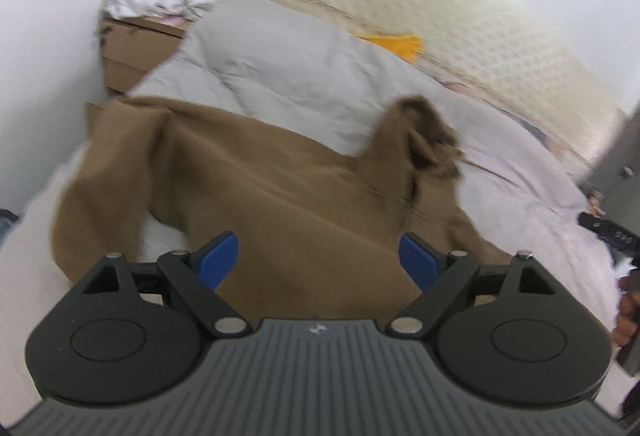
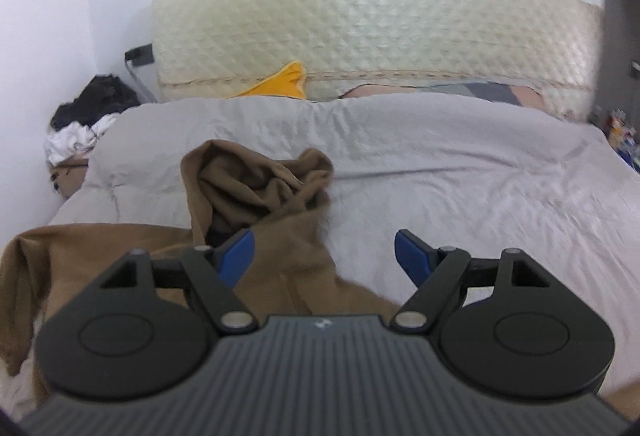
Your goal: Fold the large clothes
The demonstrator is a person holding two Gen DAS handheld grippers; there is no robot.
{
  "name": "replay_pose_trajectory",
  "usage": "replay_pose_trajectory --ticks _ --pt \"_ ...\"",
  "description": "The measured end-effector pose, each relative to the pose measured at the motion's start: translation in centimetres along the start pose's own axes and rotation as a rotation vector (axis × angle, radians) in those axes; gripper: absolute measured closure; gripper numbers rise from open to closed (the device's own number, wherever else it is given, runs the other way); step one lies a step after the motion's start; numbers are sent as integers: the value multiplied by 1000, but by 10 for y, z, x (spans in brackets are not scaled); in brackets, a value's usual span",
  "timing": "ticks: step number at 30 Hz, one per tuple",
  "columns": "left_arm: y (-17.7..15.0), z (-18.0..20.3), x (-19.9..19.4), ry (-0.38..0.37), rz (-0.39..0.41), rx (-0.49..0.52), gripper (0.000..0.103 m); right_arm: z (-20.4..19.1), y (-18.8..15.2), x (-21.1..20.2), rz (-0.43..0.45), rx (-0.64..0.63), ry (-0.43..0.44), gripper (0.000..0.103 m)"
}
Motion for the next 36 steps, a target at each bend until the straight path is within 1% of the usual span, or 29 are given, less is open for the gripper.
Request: replay_pose_trajectory --ticks 2,4,8,12,14,15,16,17,18,20,21,22,23,24,25,28,30,33,36 --pt "-23 21 -2 -35 -17 20 14 16 -21 -16 3 55 3 25" --pt "-51 45 -2 -86 -44 52 14 35 -43 -30 10 110 -20 25" --pt "-102 93 15 -136 -89 111 14 74 -84 -47 20 212 -55 25" --pt "-154 136 47 -120 -143 170 14 122 -121 -51 16 323 -90 24" --pt "-174 149 63 -102 -168 172 14 149 -136 -46 -8 385 -101 25" --pt "-179 154 71 -86 -166 182 14 164 -141 -45 -16 423 -95 25" --pt "-185 156 78 -54 -159 196 14 177 -146 -46 -10 456 -90 25" --pt "-192 159 84 -19 -152 199 14 190 -150 -46 -3 489 -99 25" --pt "-194 156 92 -6 -149 191 14 202 -154 -45 3 517 -125 25" --pt "-201 153 100 -7 -139 152 14 224 -164 -44 15 564 -189 24" --pt "-201 147 103 -15 -127 135 14 233 -168 -44 33 590 -204 24" --pt "-203 143 104 -17 -110 114 14 241 -171 -43 43 615 -211 23" --pt "-201 137 105 -16 -95 99 14 252 -175 -40 43 645 -207 19" --pt "-202 133 108 -16 -78 83 14 258 -178 -37 39 660 -196 17" --pt "-204 129 109 -16 -71 68 14 263 -182 -35 34 667 -177 15" --pt "-206 124 108 -20 -40 50 14 269 -187 -34 53 644 -116 14" --pt "-210 123 107 -22 -37 41 14 261 -193 -34 46 563 -130 13" --pt "-204 120 108 -37 -28 30 14 252 -198 -40 50 449 -154 13" --pt "-205 114 102 -60 -19 9 14 247 -197 -46 52 401 -164 13"
Point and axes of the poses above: each gripper's, at about its wrist camera, not at the fingertips, and x roughly the way its jaws point, z to its right, y to its top, the point moved 3 cm from there along x, roughly the way its jaws point, and after that the axes turned 13 degrees about -z, right-handed, at the moved point
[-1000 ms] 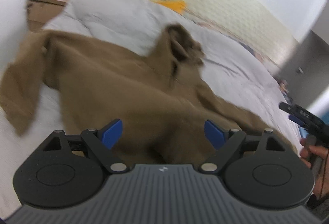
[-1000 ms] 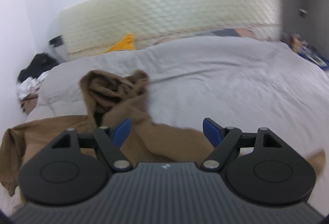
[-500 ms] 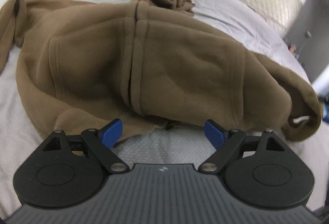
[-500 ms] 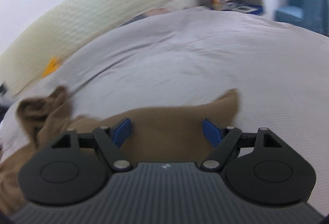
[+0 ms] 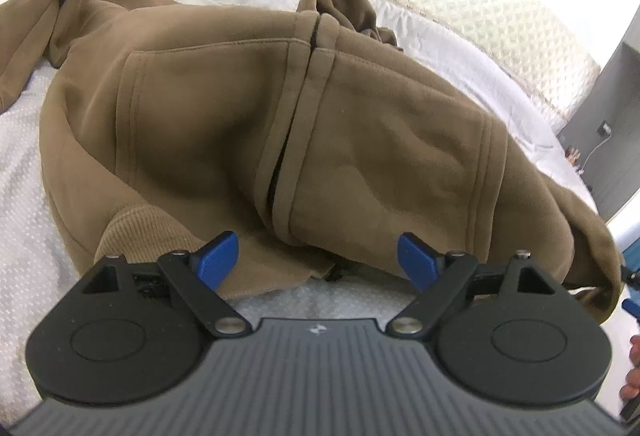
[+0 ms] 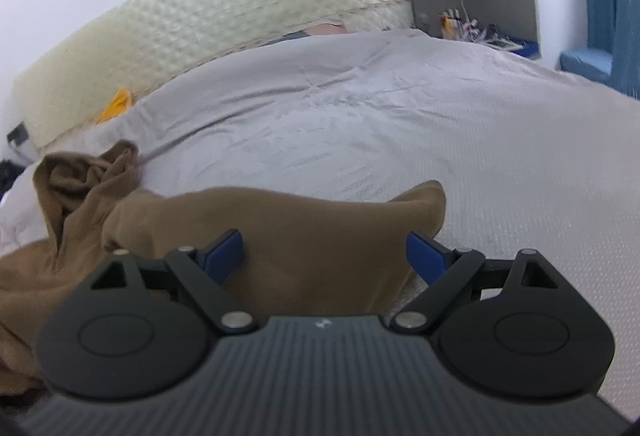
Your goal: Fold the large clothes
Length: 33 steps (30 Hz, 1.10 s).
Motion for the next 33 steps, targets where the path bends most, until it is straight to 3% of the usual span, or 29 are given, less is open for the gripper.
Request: replay_pose_trajectory --ticks 6,8,11,16,18,20,23,28,33 --pt "7 -6 -6 -53 7 -24 14 -35 -4 -18 43 -150 -35 13" --pt "6 -8 -9 -74 0 -29 14 -47 -8 -15 7 -215 -66 13" --pt "4 -13 -16 -108 1 -38 13 -61 -16 4 -118 -300 -147 13" --pt "-2 -17 -19 -132 -5 -56 13 -60 -20 42 -226 -332 -309 15" --pt "-2 -17 -20 -143 -4 -66 13 -57 -17 57 -229 -342 -367 28" --pt "0 -18 -19 -151 -5 -76 13 -52 -8 68 -205 -326 -441 49" --pt "-2 -21 -18 -162 -7 -87 13 -42 8 72 -157 -263 -473 78" --pt "-1 -27 -17 -178 -10 -103 13 -17 58 57 -36 -92 -475 86" --pt "5 -34 -14 -192 -5 -141 13 -9 123 31 75 -18 -462 90"
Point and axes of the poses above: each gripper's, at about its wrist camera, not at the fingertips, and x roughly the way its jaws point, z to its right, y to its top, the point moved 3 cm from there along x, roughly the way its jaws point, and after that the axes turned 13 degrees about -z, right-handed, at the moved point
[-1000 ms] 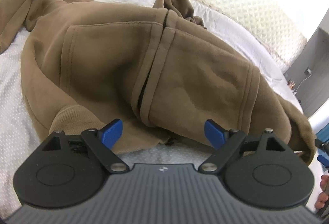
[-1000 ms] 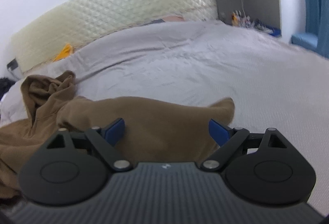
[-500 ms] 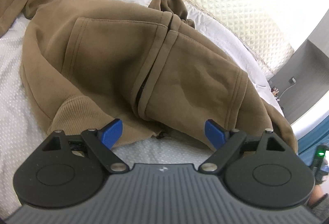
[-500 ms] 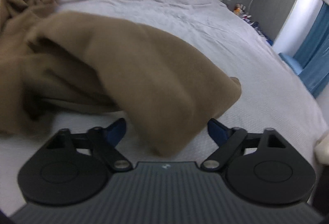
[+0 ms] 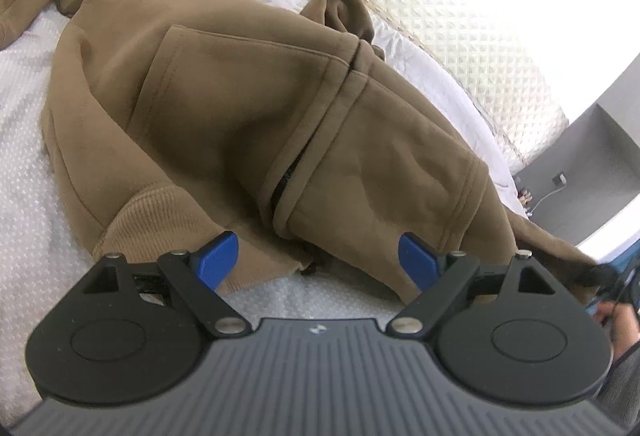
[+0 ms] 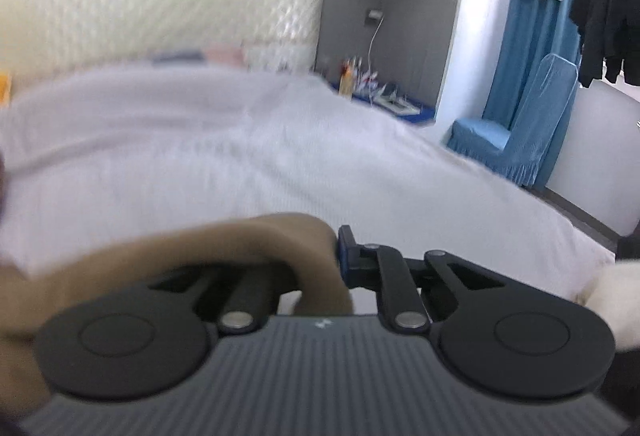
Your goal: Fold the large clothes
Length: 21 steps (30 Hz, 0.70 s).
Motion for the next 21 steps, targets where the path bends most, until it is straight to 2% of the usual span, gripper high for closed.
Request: replay_pose_trajectory --ticks 2,5,9,11,15,19,21 --pt "2 -1 2 -1 0 -8 13 -3 28 -7 33 0 4 90" --pt "4 -1 3 -6 4 -10 13 -22 70 -20 159 -93 -37 92" --pt "5 -1 4 -13 9 1 13 -46 122 -24 198 -111 -24 92" --pt "5 0 4 -19 13 11 13 -60 144 -10 209 -132 -77 94" --pt "9 1 8 -24 18 40 13 -85 170 38 165 -164 -127 94" --pt "13 1 19 -2 18 70 13 -114 172 107 81 -205 -130 94" --pt "16 1 25 2 13 84 13 -126 161 146 21 -228 -127 94"
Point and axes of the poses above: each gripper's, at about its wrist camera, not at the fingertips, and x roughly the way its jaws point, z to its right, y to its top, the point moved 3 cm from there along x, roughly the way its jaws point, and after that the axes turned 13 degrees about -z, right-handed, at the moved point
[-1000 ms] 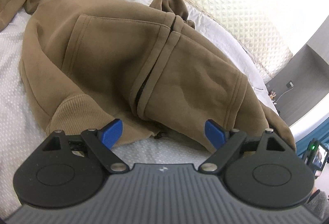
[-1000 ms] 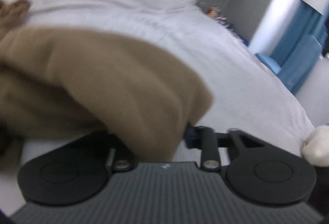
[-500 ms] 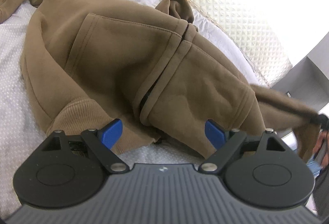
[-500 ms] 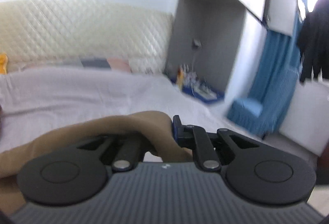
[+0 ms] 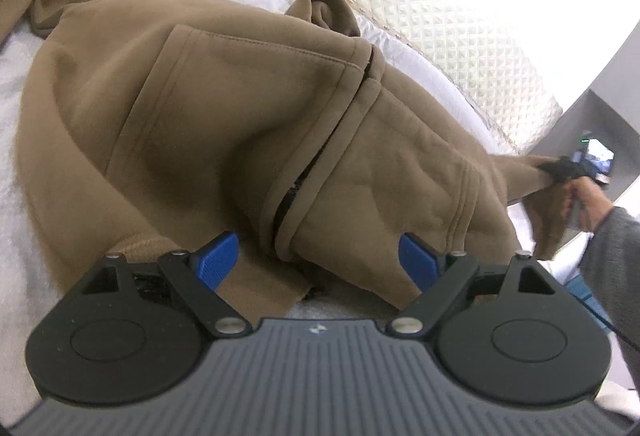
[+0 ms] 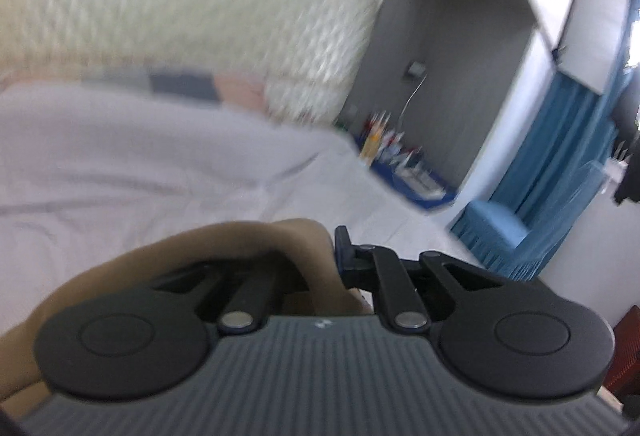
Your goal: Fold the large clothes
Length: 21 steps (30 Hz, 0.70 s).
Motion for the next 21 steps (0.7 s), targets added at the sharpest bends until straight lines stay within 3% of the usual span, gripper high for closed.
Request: replay_pose_trajectory --ticks 5,8,11,16,18,20,21 --pt "6 2 13 19 -9 42 13 -34 -25 81 -122 7 77 93" --pt "10 -3 24 21 -34 28 13 -56 -42 109 -112 -30 119 92" --pt "11 -10 30 21 -45 11 13 -71 -48 121 -59 -73 143 90" --pt "11 -12 36 34 -70 7 13 -59 -47 107 -27 50 259 87" --pt "11 -7 39 66 -108 44 13 -54 -44 104 -52 81 264 76" --pt "11 -6 36 68 -104 53 13 -46 -49 92 -69 103 253 53" --pt "11 -5 34 63 -105 53 13 -42 -52 86 -75 117 265 49"
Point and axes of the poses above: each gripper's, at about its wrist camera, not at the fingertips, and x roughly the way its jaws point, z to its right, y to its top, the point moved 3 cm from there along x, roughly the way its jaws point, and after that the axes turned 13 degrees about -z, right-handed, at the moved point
